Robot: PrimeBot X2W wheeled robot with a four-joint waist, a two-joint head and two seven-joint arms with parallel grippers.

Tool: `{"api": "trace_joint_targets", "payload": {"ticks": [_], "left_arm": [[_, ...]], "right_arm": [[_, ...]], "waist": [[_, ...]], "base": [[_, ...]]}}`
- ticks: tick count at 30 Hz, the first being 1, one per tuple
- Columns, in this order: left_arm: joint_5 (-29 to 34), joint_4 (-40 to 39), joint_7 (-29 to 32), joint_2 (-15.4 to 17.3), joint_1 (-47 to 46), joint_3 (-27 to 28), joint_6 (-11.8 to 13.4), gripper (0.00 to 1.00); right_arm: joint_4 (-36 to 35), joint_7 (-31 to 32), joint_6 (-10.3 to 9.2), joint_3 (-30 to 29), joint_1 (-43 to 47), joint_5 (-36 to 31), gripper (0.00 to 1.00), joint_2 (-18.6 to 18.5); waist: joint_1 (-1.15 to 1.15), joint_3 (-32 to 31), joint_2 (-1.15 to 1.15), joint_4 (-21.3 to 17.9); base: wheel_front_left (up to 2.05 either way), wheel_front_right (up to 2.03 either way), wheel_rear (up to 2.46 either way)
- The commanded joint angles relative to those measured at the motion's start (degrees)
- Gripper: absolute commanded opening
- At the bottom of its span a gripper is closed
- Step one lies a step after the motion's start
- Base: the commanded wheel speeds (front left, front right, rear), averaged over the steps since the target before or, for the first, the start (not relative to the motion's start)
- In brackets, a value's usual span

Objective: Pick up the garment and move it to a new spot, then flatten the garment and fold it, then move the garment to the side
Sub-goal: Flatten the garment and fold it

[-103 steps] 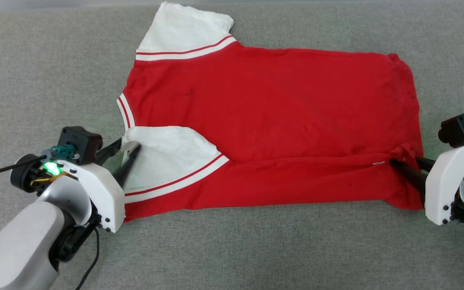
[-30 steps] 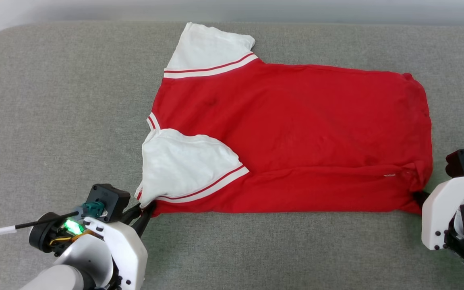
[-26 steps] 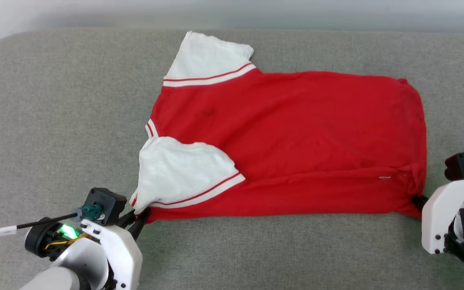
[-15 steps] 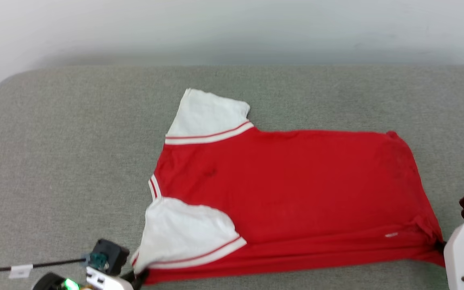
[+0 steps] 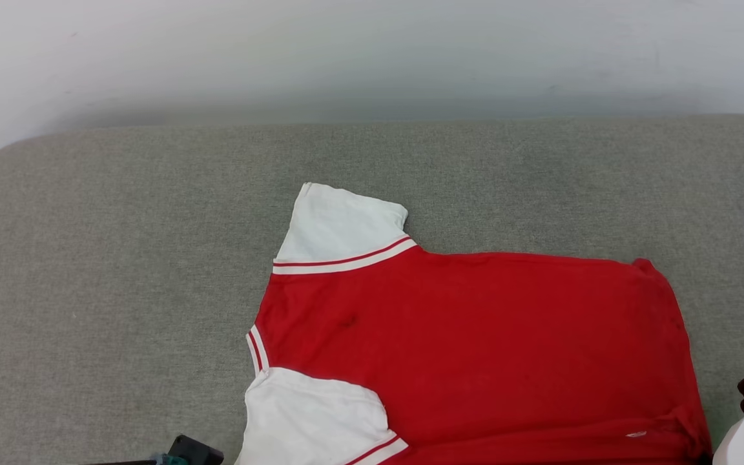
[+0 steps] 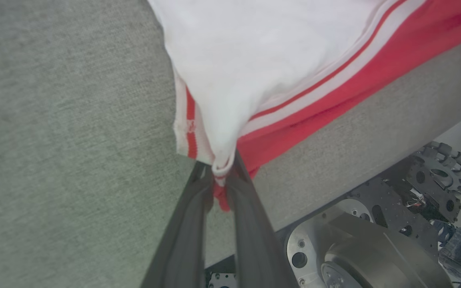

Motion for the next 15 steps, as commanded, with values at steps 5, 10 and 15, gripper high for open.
{"api": "trace_joint_targets", "payload": {"ticks": [5, 10, 15], "left_arm": [[-0.05, 4.06, -2.49, -1.69, -0.19, -0.24, -1.74, 1.00], [0.86, 5.10, -6.64, -2.84, -1.48, 1.04, -2.31, 1.00], [3.06, 2.59, -20.41, -5.19, -2.89, 7.07, 0.12, 1.00]], "right_arm": [[2.50, -2.98, -0.09, 0.44, 0.10, -0.07, 1.00, 0.60], [1.70, -5.82, -0.07, -0.35, -1.36, 0.09, 1.00, -0.16], [-5.46, -17.36, -0.06, -2.58, -4.14, 2.08, 1.00, 0.68]], "waist": [[0.00, -0.51, 0.00, -0.13], [0.00, -1.69, 0.00, -0.09], [0.00, -3.68, 0.00, 0.15]], "base": [[0.00, 0.00, 0.00], [0.00, 0.00, 0.00], [0.00, 0.00, 0.00]]}}
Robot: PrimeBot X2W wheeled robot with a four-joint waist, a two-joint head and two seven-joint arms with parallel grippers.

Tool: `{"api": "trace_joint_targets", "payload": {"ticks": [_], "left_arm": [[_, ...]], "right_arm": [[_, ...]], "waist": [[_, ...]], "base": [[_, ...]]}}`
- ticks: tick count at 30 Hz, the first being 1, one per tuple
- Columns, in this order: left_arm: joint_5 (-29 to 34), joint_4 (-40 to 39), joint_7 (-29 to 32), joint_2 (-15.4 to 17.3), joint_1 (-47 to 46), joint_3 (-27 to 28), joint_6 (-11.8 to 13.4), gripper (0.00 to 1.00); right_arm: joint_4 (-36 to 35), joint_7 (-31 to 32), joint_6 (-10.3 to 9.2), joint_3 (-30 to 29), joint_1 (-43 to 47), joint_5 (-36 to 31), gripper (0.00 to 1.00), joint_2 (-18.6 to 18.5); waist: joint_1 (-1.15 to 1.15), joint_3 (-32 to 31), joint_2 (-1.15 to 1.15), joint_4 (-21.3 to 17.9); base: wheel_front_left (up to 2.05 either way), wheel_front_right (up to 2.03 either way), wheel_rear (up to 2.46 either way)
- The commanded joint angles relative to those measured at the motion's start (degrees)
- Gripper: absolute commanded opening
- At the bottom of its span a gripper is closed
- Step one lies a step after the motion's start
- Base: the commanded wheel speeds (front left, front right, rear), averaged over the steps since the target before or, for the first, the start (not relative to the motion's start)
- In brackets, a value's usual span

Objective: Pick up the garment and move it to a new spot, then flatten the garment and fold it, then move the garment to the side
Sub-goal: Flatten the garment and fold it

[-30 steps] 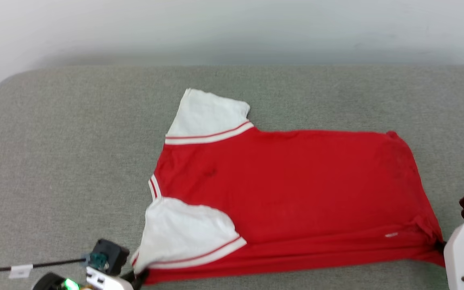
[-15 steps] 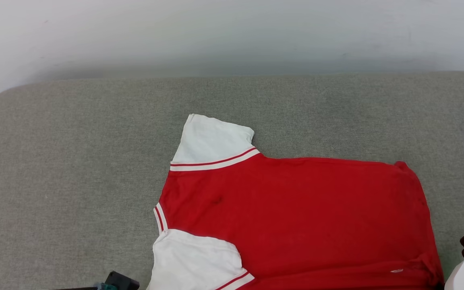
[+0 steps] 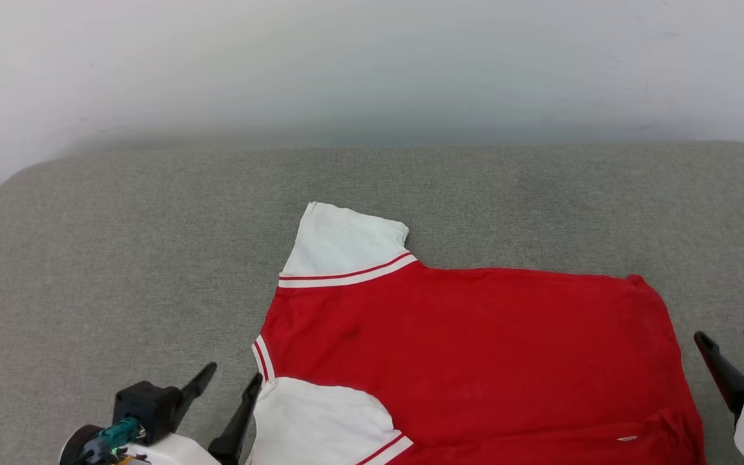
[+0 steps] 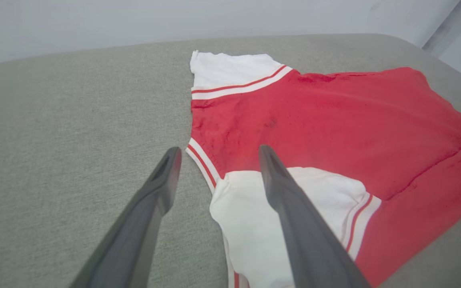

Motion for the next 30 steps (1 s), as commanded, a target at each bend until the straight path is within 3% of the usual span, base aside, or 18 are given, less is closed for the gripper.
{"api": "trace_joint_targets", "payload": {"ticks": [1, 6, 11, 17, 25, 30], "left_arm": [[0.37, -0.46, -2.21, -0.59, -0.48, 1.05, 0.68, 1.00], [1.21, -2.13, -9.95, -3.19, 0.24, 5.50, 2.24, 1.00], [5.53, -4.04, -11.57, -7.30, 0.75, 11.50, 3.08, 1.00], [12.66, -5.82, -11.57, -12.79, 3.06, 17.99, -1.33, 1.00], [15.58, -2.45, -11.46, -11.76, -0.89, 20.28, -7.15, 1.00], [14.68, -1.06, -6.82, -8.31, -7.87, 21.03, -10.04, 1.00]], "right_arm": [[-1.09, -2.29, -0.02, -0.23, -0.51, -0.12, 1.00, 0.49], [-5.05, -12.73, -0.02, -0.68, -0.76, -1.25, 1.00, 2.54], [-7.35, -23.35, -0.02, -1.23, -0.17, -4.89, 1.00, 5.72], [-8.76, -29.65, -0.02, -1.01, 0.78, -7.32, 1.00, 10.14], [-9.25, -31.40, -0.02, -0.28, -1.28, -8.14, 1.00, 12.45], [-10.03, -32.07, -0.02, -0.05, -3.06, -8.13, 1.00, 13.44]], "waist": [[0.00, -0.28, 0.00, 0.06], [0.00, -0.61, 0.00, -0.24], [0.00, -0.24, 0.00, -0.71], [0.00, 0.40, 0.00, -1.52], [0.00, 4.75, 0.00, -4.16], [0.00, 9.35, 0.00, -6.71]], "base": [[0.00, 0.00, 0.00], [0.00, 0.00, 0.00], [0.00, 0.00, 0.00], [0.00, 0.00, 0.00], [0.00, 0.00, 0.00], [0.00, 0.00, 0.00]]}}
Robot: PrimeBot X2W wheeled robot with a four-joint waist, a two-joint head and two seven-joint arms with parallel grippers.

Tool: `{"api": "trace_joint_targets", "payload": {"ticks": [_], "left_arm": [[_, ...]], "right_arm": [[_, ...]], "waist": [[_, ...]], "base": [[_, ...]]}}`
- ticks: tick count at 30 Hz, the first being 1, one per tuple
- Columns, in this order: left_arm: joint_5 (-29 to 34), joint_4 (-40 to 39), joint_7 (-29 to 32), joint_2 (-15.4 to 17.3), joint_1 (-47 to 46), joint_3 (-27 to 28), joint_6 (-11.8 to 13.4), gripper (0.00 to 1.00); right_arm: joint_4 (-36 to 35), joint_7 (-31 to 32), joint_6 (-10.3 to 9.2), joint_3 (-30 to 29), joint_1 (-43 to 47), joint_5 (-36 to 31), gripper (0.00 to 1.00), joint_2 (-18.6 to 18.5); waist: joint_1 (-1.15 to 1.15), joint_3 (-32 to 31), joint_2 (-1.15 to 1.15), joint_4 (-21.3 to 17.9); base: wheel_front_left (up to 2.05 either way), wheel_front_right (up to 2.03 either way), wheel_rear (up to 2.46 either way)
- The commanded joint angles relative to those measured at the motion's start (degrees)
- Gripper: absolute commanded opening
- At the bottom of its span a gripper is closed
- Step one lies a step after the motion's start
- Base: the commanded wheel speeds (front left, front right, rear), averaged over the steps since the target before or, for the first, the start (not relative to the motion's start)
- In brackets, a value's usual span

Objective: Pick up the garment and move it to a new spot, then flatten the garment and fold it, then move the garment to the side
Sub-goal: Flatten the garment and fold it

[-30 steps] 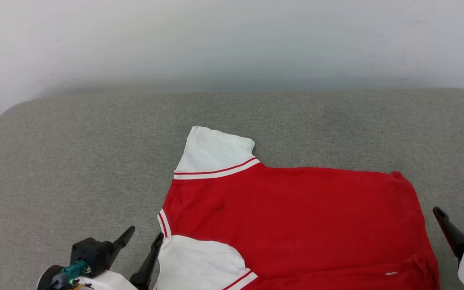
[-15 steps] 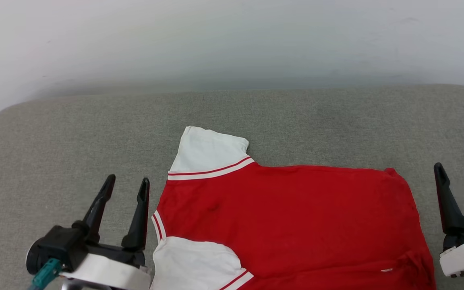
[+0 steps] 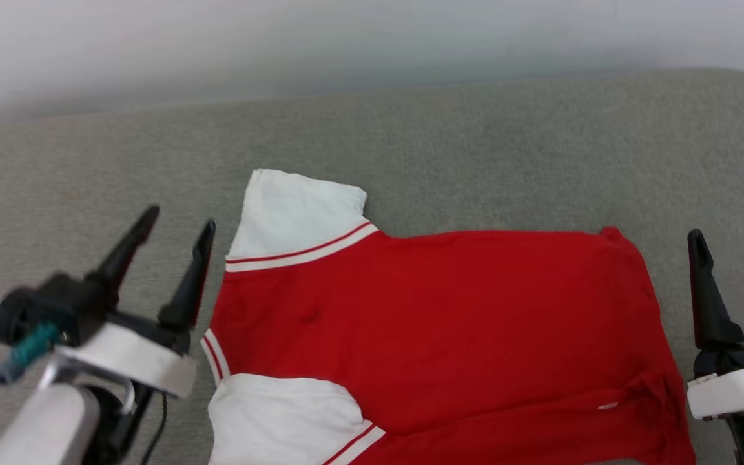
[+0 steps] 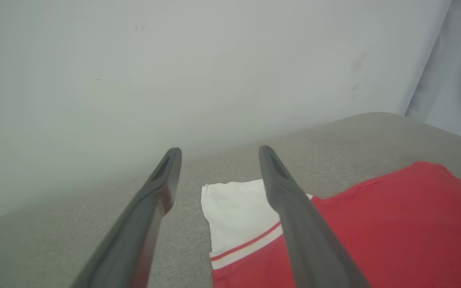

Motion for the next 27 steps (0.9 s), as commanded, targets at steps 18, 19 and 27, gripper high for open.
{"api": "trace_joint_targets", "payload": {"ticks": [18, 19, 27], "left_arm": [[-18.00, 10.39, 52.20, 15.28, -34.28, -4.55, -7.58, 1.00], [-18.93, 11.20, 54.76, 15.54, -35.17, -4.61, -7.17, 1.00], [-22.20, 15.78, 66.72, 17.68, -41.10, -4.59, -4.39, 1.00]], "right_arm": [[4.59, -5.98, -0.02, 6.09, -7.24, 3.87, 1.00, 4.68], [4.92, -6.22, -0.02, 6.38, -7.38, 3.89, 1.00, 4.65], [6.95, -8.16, -0.02, 9.06, -9.22, 5.11, 1.00, 5.17]], "waist": [[0.00, 15.64, 0.00, -11.45], [0.00, 16.08, 0.00, -11.87], [0.00, 20.11, 0.00, -14.74]], "base": [[0.00, 0.00, 0.00], [0.00, 0.00, 0.00], [0.00, 0.00, 0.00]]}}
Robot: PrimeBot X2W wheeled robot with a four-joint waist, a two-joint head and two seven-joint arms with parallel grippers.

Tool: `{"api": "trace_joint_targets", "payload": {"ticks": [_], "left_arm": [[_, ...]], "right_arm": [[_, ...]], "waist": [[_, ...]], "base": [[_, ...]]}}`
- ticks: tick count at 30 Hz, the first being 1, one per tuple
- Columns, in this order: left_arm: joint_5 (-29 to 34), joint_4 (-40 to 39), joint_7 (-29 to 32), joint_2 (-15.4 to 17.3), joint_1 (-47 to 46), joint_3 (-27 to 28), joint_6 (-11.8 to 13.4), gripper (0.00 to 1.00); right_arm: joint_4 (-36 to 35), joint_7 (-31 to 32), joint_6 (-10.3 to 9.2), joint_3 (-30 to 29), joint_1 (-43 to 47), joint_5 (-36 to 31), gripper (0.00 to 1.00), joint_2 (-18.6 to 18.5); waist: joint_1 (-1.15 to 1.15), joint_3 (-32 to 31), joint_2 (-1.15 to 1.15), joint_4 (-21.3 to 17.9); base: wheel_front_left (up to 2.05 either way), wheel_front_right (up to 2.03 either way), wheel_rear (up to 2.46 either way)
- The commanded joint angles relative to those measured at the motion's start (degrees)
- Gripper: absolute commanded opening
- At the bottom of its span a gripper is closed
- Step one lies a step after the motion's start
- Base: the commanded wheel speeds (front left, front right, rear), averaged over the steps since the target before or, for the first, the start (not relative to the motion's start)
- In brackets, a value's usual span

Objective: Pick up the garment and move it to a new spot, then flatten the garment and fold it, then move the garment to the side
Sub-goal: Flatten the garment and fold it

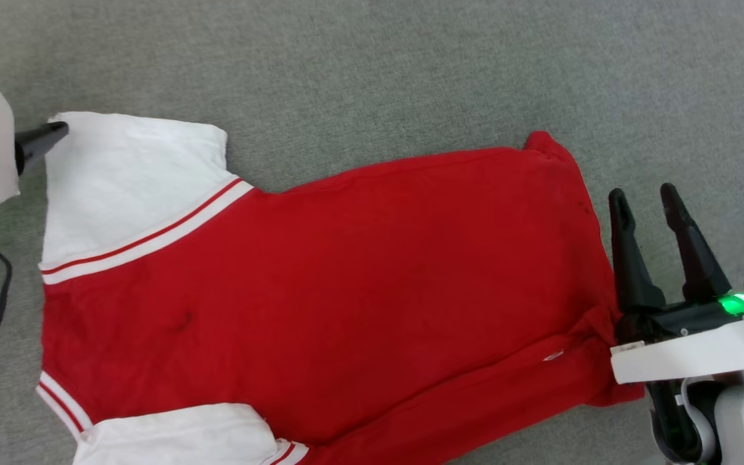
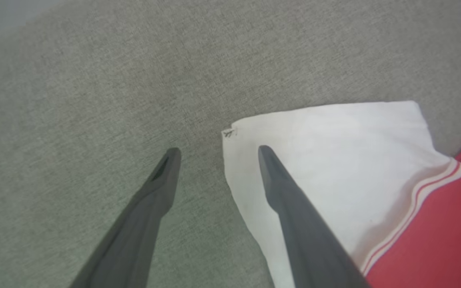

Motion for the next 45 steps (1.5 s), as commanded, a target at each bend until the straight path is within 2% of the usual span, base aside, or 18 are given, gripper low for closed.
{"api": "trace_joint_targets", "payload": {"ticks": [1, 8, 10, 12, 19, 20, 26, 31, 39, 45], "left_arm": [[0.15, 0.99, 0.96, 0.54, -1.28, -0.11, 0.35, 1.00], [0.12, 4.38, 3.28, -0.11, -0.70, -2.18, -0.04, 1.00], [-0.50, 5.15, 4.43, -0.70, 0.24, -3.08, -0.42, 0.00], [-0.60, 5.18, 4.12, -0.93, 0.72, -3.57, -1.01, 0.00], [2.21, 5.59, -6.06, -2.31, -0.01, -2.40, -2.27, 0.00], [2.21, 5.59, -6.06, -2.31, -0.01, -2.40, -2.27, 0.00], [3.68, 2.66, -13.65, -2.87, 1.09, -3.51, -3.79, 0.00], [2.35, -2.32, -16.80, -1.75, 3.62, -4.86, -4.27, 0.00], [0.24, -14.95, -21.12, 0.89, 8.51, -5.75, -4.37, 0.00], [-0.11, -22.57, -23.02, 1.61, 11.74, -5.71, -3.87, 0.00]], "right_arm": [[0.55, -0.73, -0.02, 0.74, -1.35, 0.44, 1.00, 0.45], [2.51, -2.06, -0.02, 2.19, -2.44, 0.94, 1.00, 0.76], [3.18, -2.14, -0.02, 2.01, -2.38, 0.95, 1.00, 0.75], [3.81, -2.33, -0.02, 1.74, -2.45, 0.58, 1.00, 0.55], [4.60, -0.70, -0.02, 1.06, -2.60, 0.02, 1.00, -0.72], [4.60, -0.70, -0.02, 1.06, -2.60, 0.02, 1.00, -0.72], [4.04, 6.35, -0.02, -0.32, -1.25, -2.59, 1.00, -5.27], [1.70, 17.61, -0.02, -0.87, -2.30, -2.36, 1.00, -12.05], [-0.67, 43.39, -0.02, -0.77, -6.94, 0.91, 1.00, -21.92], [1.50, 55.56, -0.02, 1.10, -13.40, 3.39, 1.00, -25.54]], "waist": [[-0.01, 1.84, 0.00, -1.49], [-0.01, 3.63, 0.00, -2.37], [-0.01, 3.73, 0.00, -2.35], [-0.01, 3.57, 0.00, -2.15], [-0.01, 0.35, 0.00, -0.28], [-0.01, 0.35, 0.00, -0.28], [-0.01, -3.92, 0.00, 2.76], [-0.01, -6.97, 0.00, 5.96], [-0.01, -7.45, 0.00, 11.66], [-0.01, -6.07, 0.00, 15.67]], "base": [[0.00, 0.00, 0.00], [0.00, 0.00, 0.00], [0.00, 0.00, 0.00], [0.00, 0.00, 0.00], [0.00, 0.00, 0.00], [0.00, 0.00, 0.00], [0.00, 0.00, 0.00], [0.00, 0.00, 0.00], [0.00, 0.00, 0.00], [0.00, 0.00, 0.00]]}}
